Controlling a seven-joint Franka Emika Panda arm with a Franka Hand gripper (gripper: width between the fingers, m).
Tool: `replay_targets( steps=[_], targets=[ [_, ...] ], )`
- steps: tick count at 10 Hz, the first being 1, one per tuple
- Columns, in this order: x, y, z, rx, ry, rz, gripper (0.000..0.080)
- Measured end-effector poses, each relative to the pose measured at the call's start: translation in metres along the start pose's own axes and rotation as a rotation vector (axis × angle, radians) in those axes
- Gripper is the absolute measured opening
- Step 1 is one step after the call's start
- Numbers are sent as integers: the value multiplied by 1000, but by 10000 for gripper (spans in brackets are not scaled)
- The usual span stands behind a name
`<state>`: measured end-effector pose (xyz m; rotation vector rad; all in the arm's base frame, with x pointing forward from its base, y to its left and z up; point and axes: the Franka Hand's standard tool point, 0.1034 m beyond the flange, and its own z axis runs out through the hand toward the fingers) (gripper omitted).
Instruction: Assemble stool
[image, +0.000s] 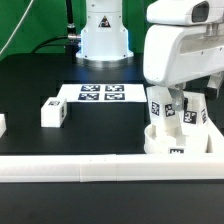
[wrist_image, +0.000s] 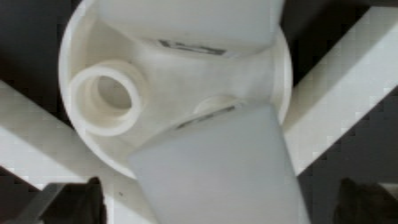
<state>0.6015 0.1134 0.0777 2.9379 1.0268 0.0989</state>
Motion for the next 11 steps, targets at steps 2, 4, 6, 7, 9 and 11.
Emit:
replay_targets(
  steps=[2,4,6,7,9,11],
  targets=[
    [0,0,0,0,0,2,627],
    [0,0,0,0,0,19,439],
    [-1,0,0,0,-1,35,338],
    [-1,0,0,0,-1,77,338],
    [-1,0,0,1,0,224,338],
    [-1,0,1,3,13,496,338]
  ],
)
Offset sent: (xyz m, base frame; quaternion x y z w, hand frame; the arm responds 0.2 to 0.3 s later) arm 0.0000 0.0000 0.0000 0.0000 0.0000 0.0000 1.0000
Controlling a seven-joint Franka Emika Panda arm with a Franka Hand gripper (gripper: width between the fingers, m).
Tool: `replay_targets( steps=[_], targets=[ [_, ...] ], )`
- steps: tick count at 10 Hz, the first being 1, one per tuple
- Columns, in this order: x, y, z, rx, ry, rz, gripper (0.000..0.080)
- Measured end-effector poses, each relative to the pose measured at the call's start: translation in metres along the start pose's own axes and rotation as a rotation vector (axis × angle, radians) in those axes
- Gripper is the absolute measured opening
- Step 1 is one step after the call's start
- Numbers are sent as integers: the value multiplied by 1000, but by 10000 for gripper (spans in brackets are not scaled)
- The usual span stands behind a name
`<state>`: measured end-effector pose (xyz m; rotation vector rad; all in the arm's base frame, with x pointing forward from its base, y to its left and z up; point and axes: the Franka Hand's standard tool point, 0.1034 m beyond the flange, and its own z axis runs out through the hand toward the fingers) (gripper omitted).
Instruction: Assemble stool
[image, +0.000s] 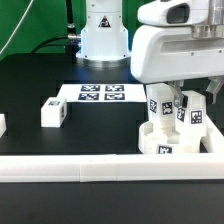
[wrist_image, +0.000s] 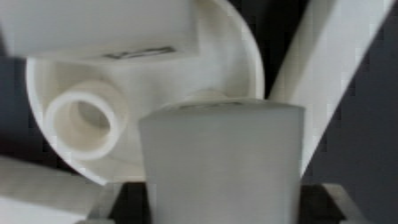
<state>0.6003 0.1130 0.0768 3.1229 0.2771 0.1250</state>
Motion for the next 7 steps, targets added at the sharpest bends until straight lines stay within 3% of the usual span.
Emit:
replay_targets(
  steps=[3,7],
  targets=[
    [-2,-8,0,15,9,394,338],
    [-2,-5,0,20,4,809,338]
  ],
)
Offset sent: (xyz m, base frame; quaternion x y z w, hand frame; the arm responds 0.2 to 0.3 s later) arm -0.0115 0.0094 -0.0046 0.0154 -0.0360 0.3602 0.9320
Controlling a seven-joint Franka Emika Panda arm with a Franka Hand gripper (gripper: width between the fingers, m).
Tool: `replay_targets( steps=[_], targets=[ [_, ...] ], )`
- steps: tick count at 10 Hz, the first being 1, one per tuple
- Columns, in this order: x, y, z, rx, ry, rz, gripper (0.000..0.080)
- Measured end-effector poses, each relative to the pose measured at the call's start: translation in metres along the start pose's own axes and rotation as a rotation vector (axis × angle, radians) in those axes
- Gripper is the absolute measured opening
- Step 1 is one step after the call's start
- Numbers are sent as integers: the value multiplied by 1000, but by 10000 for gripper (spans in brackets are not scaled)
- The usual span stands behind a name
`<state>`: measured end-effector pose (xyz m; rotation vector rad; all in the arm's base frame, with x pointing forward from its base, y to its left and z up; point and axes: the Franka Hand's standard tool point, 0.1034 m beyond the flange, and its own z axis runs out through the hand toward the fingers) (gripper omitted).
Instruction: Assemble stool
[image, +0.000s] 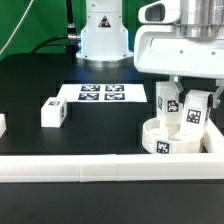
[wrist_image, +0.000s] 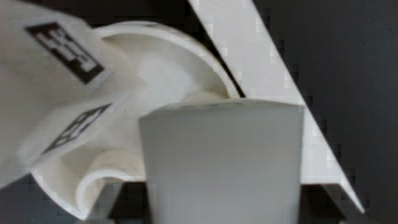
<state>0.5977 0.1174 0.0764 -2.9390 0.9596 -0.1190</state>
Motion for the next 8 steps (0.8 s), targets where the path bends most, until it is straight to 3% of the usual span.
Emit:
replay_targets(
  steps=[4,5,8],
  targets=[
    [-1,-1,0,10,-8,210,338],
    [-1,-1,0,35,-20,388,338],
    [-5,-3,1,69,-54,835,338]
  ],
)
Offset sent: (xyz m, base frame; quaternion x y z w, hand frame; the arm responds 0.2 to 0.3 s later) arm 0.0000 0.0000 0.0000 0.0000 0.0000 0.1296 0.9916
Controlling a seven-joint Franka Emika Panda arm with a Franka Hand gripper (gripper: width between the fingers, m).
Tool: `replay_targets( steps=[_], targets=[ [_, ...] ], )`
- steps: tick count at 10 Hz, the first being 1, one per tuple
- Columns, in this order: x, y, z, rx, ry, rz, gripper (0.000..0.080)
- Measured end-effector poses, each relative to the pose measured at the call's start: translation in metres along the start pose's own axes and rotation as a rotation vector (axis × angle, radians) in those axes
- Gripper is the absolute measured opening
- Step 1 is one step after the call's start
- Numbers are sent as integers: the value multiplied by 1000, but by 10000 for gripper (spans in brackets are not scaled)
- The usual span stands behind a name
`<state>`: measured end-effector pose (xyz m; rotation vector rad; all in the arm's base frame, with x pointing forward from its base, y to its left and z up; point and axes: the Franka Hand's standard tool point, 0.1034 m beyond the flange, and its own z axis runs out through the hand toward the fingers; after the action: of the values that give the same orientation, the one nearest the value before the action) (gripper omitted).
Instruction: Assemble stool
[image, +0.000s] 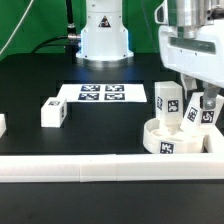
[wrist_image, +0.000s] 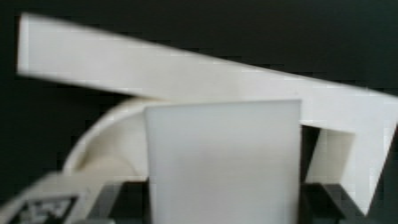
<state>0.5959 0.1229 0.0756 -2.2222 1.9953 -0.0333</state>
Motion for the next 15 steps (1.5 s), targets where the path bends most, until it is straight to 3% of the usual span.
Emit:
replay_targets(
  steps=[2,6,8,9,13,15],
  targets=[
    [-1,-1,0,20,-5,175,338],
    [0,-2,0,24,-22,407,338],
    [3,-2,0,69,-45,650,338],
    [3,-1,0,81,-50,674,338],
    [4,0,1,86,-65,699,338],
    [6,-2,-4,93,-66,637,609]
  ],
)
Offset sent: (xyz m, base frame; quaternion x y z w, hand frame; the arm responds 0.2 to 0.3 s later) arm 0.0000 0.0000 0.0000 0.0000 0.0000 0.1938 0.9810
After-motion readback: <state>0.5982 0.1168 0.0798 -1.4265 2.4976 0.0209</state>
